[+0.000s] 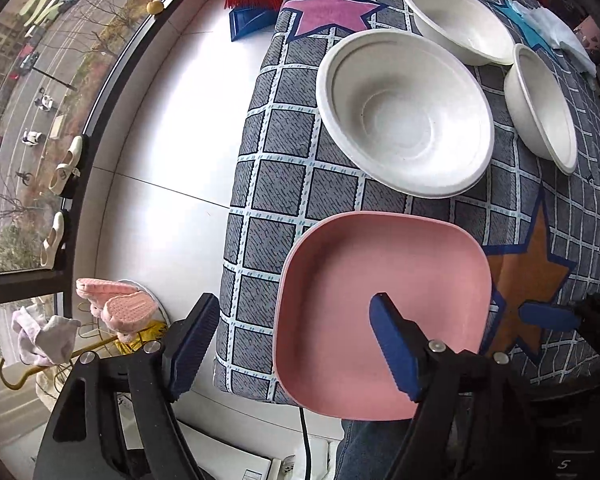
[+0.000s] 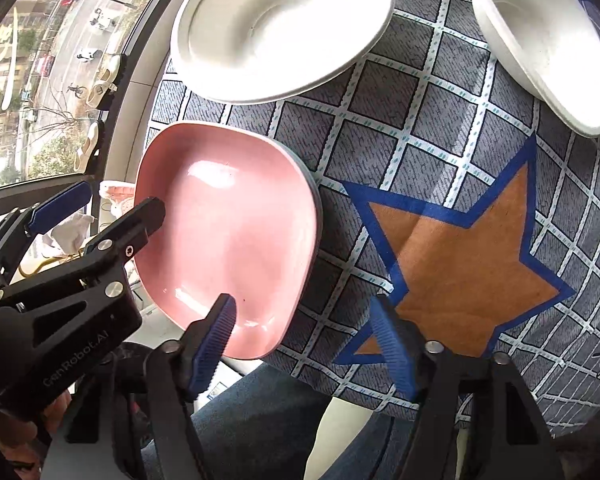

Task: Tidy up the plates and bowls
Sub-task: 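Grasp the rim of a white paper bowl with the right gripper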

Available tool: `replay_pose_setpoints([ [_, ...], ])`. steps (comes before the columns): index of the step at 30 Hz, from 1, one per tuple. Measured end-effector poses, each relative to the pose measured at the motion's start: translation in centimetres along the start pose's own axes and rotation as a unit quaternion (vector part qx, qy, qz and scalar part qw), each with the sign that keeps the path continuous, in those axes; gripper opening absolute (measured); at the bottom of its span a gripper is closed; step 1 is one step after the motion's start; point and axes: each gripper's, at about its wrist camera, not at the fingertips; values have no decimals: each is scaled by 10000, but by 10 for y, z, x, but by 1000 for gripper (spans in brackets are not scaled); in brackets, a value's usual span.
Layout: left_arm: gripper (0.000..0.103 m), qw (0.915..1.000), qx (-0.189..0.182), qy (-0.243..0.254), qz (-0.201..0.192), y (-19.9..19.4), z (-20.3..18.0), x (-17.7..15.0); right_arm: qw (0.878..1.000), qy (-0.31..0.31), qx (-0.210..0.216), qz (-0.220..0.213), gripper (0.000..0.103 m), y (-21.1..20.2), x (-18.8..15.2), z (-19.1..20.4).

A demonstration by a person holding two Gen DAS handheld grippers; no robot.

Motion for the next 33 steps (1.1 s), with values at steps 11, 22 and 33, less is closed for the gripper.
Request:
replay_pose_setpoints([
  [11, 81, 9983, -217, 509, -166, -16, -44, 11, 9911, 1320, -49, -163, 83, -20, -25, -83],
  [22, 81, 9927, -621, 815, -628, -56, -106, 64, 9816, 1766, -298, -660, 83, -54, -1, -139],
  [33, 81, 9931, -506, 688, -809, -41, -157, 138, 9790, 1596, -502, -1163, 83, -89, 84, -180],
])
Point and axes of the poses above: each gripper's, at about its wrist camera, not at the fingertips, and y roughly the way its jaws point, z to its left, x to its top, and after that the axes turned 4 degrees about -z, right-handed
